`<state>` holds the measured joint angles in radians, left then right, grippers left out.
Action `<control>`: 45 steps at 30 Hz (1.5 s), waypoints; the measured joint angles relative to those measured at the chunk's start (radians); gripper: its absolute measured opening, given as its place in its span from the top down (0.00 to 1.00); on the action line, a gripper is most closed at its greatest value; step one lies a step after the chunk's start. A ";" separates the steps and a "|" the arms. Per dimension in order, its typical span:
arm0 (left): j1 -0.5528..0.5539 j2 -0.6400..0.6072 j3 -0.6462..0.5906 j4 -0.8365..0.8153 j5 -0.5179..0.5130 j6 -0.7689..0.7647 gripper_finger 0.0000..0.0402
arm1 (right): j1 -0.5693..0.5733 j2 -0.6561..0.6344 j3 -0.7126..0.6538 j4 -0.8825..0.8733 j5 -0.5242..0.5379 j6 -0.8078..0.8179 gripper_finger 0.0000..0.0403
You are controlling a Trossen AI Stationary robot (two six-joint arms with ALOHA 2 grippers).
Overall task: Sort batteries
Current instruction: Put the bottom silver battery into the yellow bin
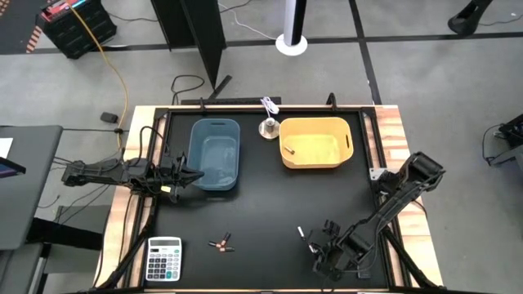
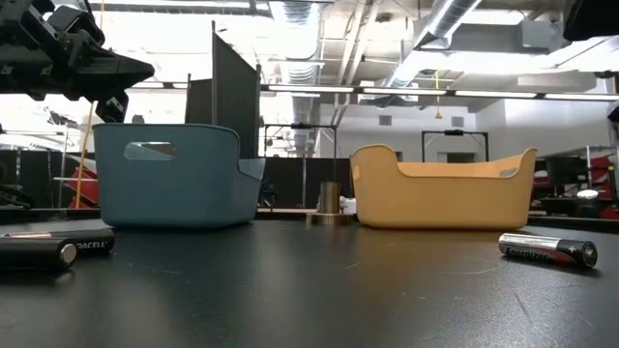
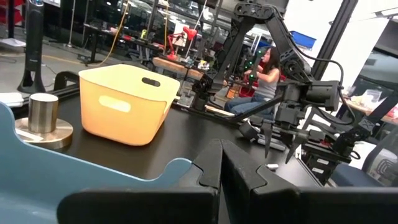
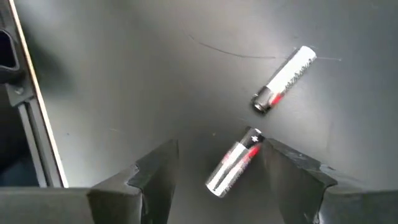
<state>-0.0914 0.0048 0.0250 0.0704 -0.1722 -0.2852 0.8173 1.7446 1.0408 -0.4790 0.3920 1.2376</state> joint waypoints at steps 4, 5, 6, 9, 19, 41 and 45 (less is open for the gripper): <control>0.000 0.000 0.000 0.001 0.000 0.000 1.00 | -0.001 0.030 0.000 -0.004 0.000 0.007 0.38; 0.000 0.000 0.000 0.001 0.000 0.000 1.00 | -0.001 0.041 0.000 -0.006 0.000 0.013 0.38; 0.000 0.000 0.000 0.003 0.000 0.000 1.00 | -0.001 0.048 0.000 -0.013 -0.002 0.020 0.38; 0.000 0.000 0.000 0.003 0.000 0.000 1.00 | -0.001 0.064 0.000 -0.019 -0.001 0.043 0.38; 0.000 0.000 0.000 0.003 0.000 0.000 1.00 | -0.005 0.135 0.006 -0.038 0.001 0.121 0.39; 0.000 0.000 0.000 0.003 0.000 0.000 1.00 | -0.008 0.137 0.003 -0.105 -0.017 0.180 0.84; 0.000 0.000 0.000 0.003 0.000 0.000 1.00 | -0.009 0.137 0.003 -0.110 -0.020 0.185 0.84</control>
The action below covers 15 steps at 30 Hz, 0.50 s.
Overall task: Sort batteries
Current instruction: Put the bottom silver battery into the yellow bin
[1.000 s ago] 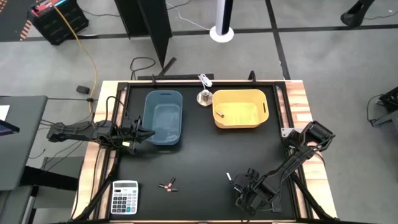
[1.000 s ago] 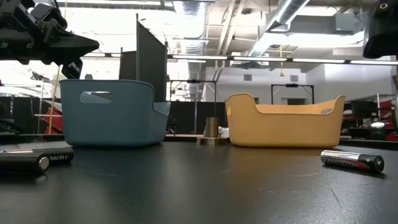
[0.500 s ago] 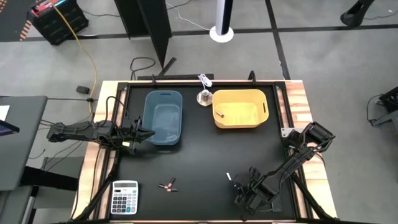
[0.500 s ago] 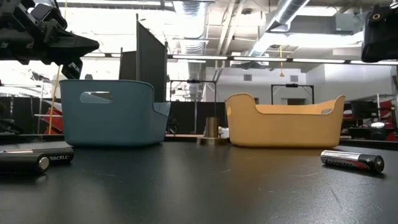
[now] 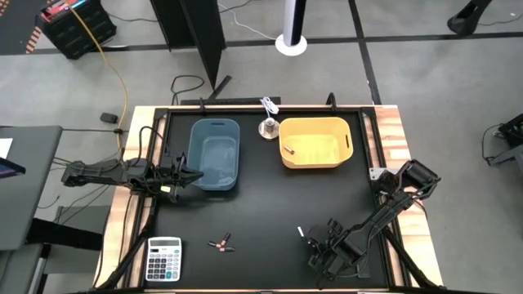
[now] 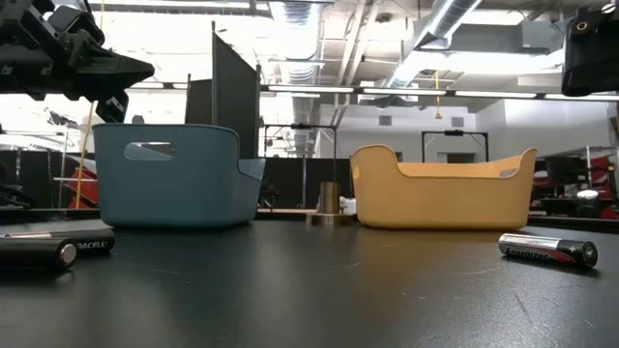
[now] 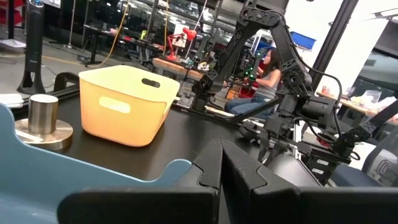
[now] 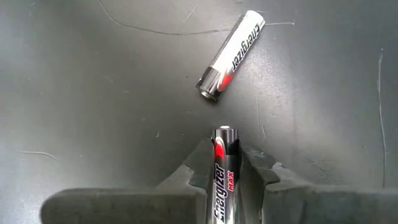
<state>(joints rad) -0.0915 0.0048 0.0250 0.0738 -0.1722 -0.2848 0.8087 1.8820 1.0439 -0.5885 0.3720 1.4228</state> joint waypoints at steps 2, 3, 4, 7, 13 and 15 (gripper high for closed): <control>0.000 0.000 0.000 0.000 0.000 0.000 1.00 | -0.003 0.000 0.000 -0.001 -0.001 0.001 0.85; 0.000 0.000 0.000 0.000 0.000 0.000 1.00 | -0.005 0.000 0.000 -0.002 -0.003 0.001 0.85; 0.000 0.000 0.000 0.000 0.000 0.000 1.00 | -0.005 0.000 0.000 -0.002 -0.003 -0.004 0.85; 0.000 0.000 0.000 0.000 0.000 0.000 1.00 | -0.004 -0.002 -0.001 -0.003 0.016 -0.006 0.85; 0.000 0.000 0.000 0.000 0.000 0.000 1.00 | -0.004 -0.010 -0.003 -0.010 0.039 -0.006 0.85; 0.000 0.000 0.000 0.000 0.000 0.000 1.00 | -0.002 -0.014 -0.004 -0.012 0.051 -0.007 0.85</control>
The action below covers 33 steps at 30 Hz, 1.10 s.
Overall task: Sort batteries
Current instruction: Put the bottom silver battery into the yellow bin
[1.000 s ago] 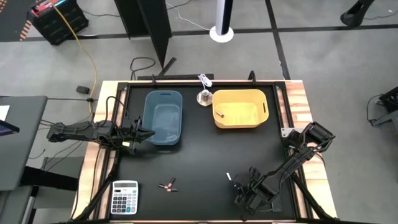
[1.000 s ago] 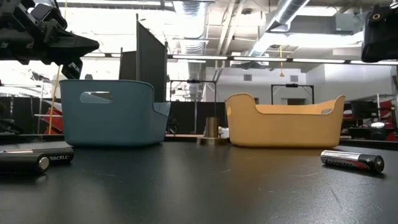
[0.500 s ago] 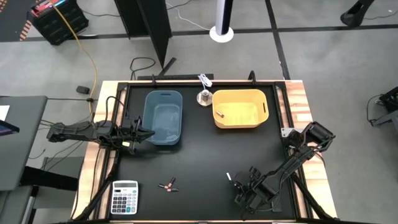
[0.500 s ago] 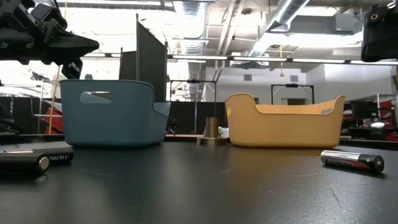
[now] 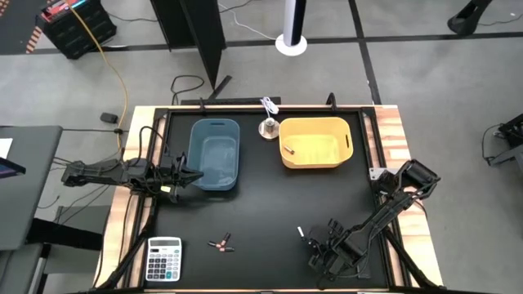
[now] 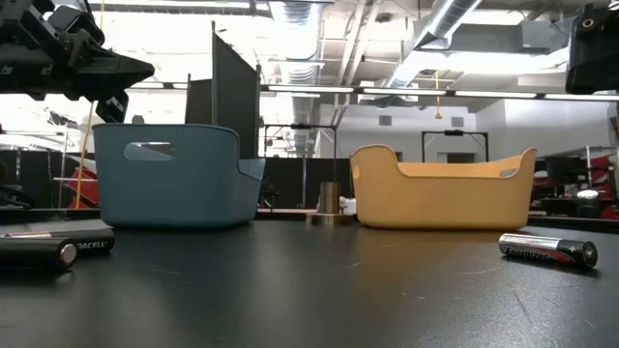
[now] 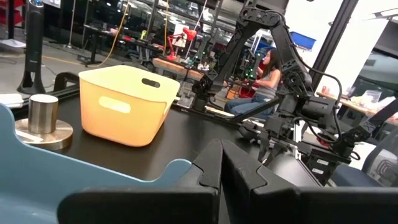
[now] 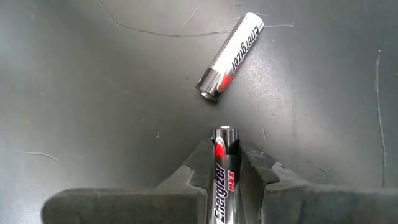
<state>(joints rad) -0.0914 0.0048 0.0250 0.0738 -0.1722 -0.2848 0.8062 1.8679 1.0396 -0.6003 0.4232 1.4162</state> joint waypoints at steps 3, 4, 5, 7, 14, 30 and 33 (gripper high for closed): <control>0.000 0.000 0.000 0.000 0.000 0.000 1.00 | 0.000 -0.017 -0.001 -0.010 0.029 0.001 0.85; 0.000 0.000 0.000 0.000 0.000 0.000 1.00 | 0.000 -0.026 -0.001 -0.015 0.044 0.000 0.85; 0.000 0.000 0.000 0.000 0.000 0.000 1.00 | 0.000 -0.036 -0.003 -0.035 0.076 -0.001 0.85; 0.000 0.000 0.000 0.000 0.000 0.000 1.00 | -0.003 -0.056 -0.011 -0.082 0.154 -0.018 0.85; 0.000 0.000 0.000 0.000 0.000 0.000 1.00 | -0.037 -0.157 -0.005 -0.174 0.329 -0.084 0.85; 0.000 0.000 0.000 0.013 0.000 0.000 1.00 | -0.470 -0.496 -0.001 -0.344 0.469 -0.510 0.85; 0.000 0.000 0.000 0.015 0.000 0.000 1.00 | -0.581 -0.544 -0.001 -0.341 0.447 -0.585 0.85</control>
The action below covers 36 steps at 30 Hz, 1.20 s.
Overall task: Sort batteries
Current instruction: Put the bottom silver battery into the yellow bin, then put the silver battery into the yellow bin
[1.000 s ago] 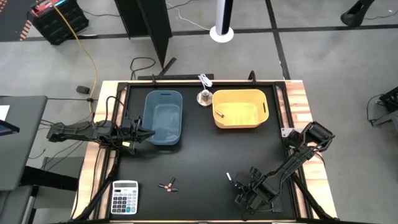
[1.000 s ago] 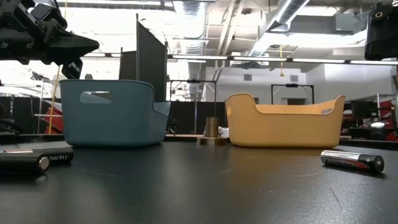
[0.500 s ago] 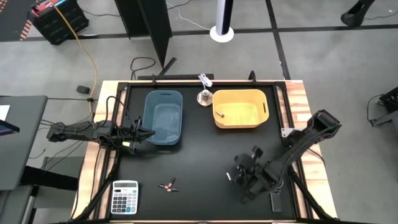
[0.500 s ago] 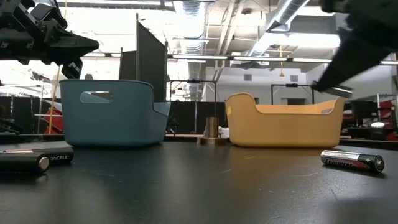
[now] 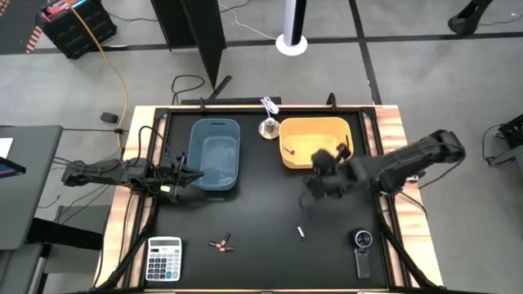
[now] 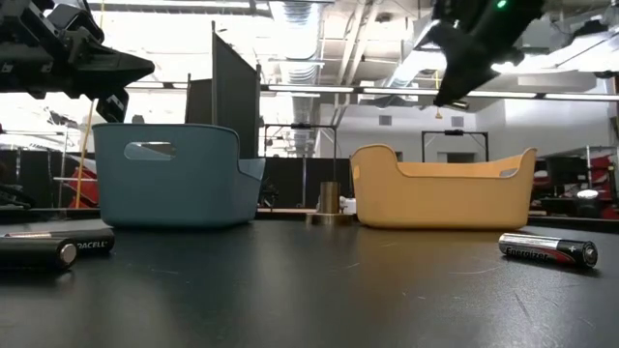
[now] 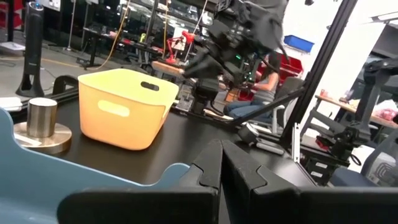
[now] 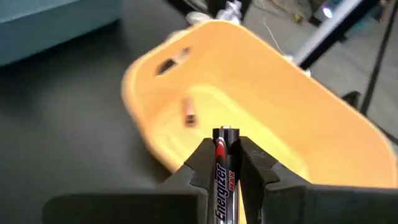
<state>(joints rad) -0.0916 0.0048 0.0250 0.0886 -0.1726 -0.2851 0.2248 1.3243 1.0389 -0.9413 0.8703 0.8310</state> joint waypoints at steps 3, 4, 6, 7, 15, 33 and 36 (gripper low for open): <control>0.000 0.000 0.000 0.000 0.000 -0.008 1.00 | -0.106 -0.031 0.001 0.012 -0.061 -0.096 0.85; 0.000 0.000 0.000 0.000 0.000 -0.009 1.00 | -0.135 -0.036 0.001 0.017 -0.071 -0.123 0.85; 0.000 0.000 0.000 0.000 0.000 -0.010 1.00 | -0.186 -0.036 0.001 0.036 -0.081 -0.174 0.83; 0.000 0.000 0.000 0.000 0.000 -0.011 1.00 | -0.207 -0.036 0.001 0.055 -0.084 -0.200 0.81; 0.000 0.000 0.000 0.001 0.000 -0.026 1.00 | -0.356 -0.026 0.002 0.186 -0.168 -0.342 0.54; 0.000 0.000 0.000 0.008 0.000 -0.027 0.96 | 0.150 0.108 0.002 0.288 -0.378 -0.260 0.42; 0.000 0.000 0.000 0.008 0.000 -0.026 0.91 | 0.256 0.180 0.002 0.292 -0.388 -0.075 0.42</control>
<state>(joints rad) -0.0917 0.0046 0.0250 0.0963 -0.1722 -0.3115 0.4804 1.5041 1.0409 -0.6489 0.4823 0.7562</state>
